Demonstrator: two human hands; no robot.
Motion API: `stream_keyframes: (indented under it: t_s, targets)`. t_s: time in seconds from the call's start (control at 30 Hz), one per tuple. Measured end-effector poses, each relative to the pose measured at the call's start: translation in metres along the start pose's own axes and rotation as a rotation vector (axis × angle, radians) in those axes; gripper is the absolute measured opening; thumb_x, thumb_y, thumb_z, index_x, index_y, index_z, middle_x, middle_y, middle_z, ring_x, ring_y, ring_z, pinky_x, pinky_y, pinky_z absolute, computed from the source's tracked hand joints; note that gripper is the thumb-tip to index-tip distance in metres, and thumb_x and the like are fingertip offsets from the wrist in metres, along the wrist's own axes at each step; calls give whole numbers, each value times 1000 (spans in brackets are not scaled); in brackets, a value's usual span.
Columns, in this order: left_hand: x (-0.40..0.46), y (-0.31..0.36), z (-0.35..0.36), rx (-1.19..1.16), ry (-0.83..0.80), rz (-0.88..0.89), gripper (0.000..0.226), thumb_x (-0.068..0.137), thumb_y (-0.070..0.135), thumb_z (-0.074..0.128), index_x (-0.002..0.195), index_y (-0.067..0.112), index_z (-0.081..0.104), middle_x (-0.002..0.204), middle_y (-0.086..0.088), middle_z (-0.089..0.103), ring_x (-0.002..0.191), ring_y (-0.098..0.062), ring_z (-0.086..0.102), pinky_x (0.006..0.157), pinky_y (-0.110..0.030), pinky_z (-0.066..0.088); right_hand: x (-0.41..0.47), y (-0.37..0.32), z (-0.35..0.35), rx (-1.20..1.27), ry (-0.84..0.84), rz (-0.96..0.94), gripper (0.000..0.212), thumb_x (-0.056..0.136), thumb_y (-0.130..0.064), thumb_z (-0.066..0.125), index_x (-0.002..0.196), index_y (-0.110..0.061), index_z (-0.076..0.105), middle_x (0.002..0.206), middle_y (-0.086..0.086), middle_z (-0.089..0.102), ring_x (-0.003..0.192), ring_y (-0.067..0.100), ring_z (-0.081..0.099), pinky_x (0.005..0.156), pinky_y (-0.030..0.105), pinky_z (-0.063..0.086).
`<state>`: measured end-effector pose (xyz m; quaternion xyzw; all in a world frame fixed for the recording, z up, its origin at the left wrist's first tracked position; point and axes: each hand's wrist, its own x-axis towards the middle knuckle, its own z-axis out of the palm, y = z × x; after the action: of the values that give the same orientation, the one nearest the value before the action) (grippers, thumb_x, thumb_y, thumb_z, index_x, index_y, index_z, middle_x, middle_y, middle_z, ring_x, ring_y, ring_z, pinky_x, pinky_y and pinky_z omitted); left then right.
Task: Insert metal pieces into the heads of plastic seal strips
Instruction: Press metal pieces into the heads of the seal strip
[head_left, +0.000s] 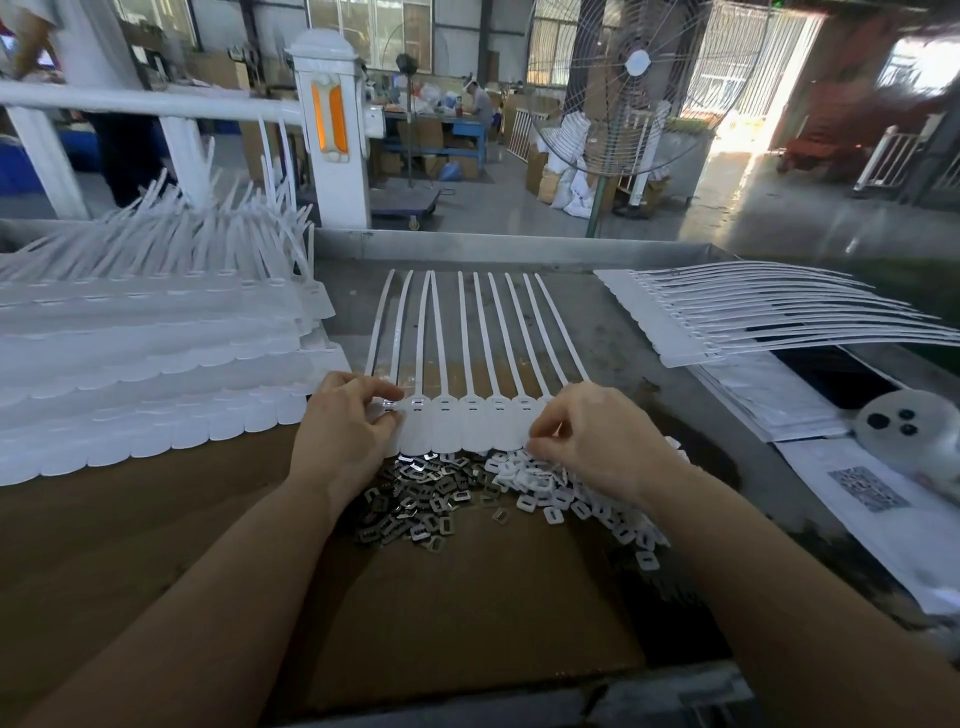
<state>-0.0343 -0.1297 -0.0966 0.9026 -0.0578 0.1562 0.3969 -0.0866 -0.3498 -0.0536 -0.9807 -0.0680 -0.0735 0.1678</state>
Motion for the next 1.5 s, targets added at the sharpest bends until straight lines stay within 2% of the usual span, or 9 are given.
stream_keyframes:
  t_s: [0.2, 0.3, 0.5, 0.73, 0.9, 1.13, 1.3, 1.37, 1.5]
  targets:
    - [1, -1, 0, -6, -4, 1, 12, 87, 19, 65, 99, 22, 66, 106, 3, 44, 89, -5, 46, 85, -18, 35, 1, 2, 4, 76, -6, 18, 5, 80, -22, 71, 85, -22, 71, 86, -9, 64, 79, 6, 59, 75, 22, 50]
    - [1, -2, 0, -12, -3, 6, 12, 87, 18, 65, 97, 23, 66, 105, 4, 44, 81, 0, 46, 82, -16, 34, 0, 1, 4, 130, 11, 21, 8, 79, -18, 72, 78, -24, 68, 79, -12, 61, 74, 4, 57, 70, 17, 46]
    - [1, -3, 1, -23, -11, 11, 12, 87, 19, 65, 93, 28, 63, 105, 5, 44, 74, 9, 44, 79, -13, 33, -1, 2, 4, 170, 86, 28, 12, 82, -16, 68, 78, -24, 60, 78, -8, 62, 75, 9, 60, 76, 31, 51]
    - [0, -2, 0, -21, -15, 15, 11, 87, 19, 65, 95, 25, 63, 105, 5, 43, 74, 11, 44, 79, -12, 33, -3, 0, 5, 128, 219, 24, 15, 87, -19, 62, 79, -25, 52, 71, -9, 52, 70, 12, 50, 66, 27, 43]
    - [1, -1, 0, -23, -18, 13, 11, 87, 18, 65, 95, 26, 63, 105, 4, 43, 74, 9, 44, 80, -13, 34, -3, 3, 0, 250, 273, 134, 6, 83, -17, 65, 78, -20, 64, 74, -3, 64, 69, 14, 59, 68, 27, 49]
    - [0, 0, -1, -14, -24, 18, 11, 88, 18, 64, 98, 25, 63, 106, 4, 43, 78, 1, 44, 83, -16, 35, -2, 11, -6, 385, 271, 194, 7, 79, -14, 69, 74, -17, 72, 67, -9, 66, 68, 6, 63, 68, 21, 51]
    - [-1, 1, -1, -16, -19, 17, 12, 88, 18, 64, 97, 26, 63, 106, 4, 43, 75, 6, 44, 82, -16, 35, 1, 24, -5, 399, 320, 254, 20, 88, -6, 60, 104, -12, 69, 95, 2, 68, 84, 12, 63, 84, 29, 52]
    - [-1, 2, -1, -17, -17, 17, 12, 88, 18, 64, 96, 26, 62, 106, 4, 43, 75, 9, 44, 81, -16, 34, 2, 29, -6, 357, 327, 264, 21, 89, -5, 56, 101, -13, 71, 94, 2, 69, 81, 11, 60, 83, 29, 52]
    - [-1, 2, -1, 2, -14, 17, 12, 88, 18, 64, 98, 25, 64, 106, 3, 43, 82, -1, 45, 83, -18, 35, 7, 38, -14, 369, 361, 322, 17, 85, -7, 57, 85, -18, 70, 83, 0, 69, 79, 17, 63, 80, 34, 52]
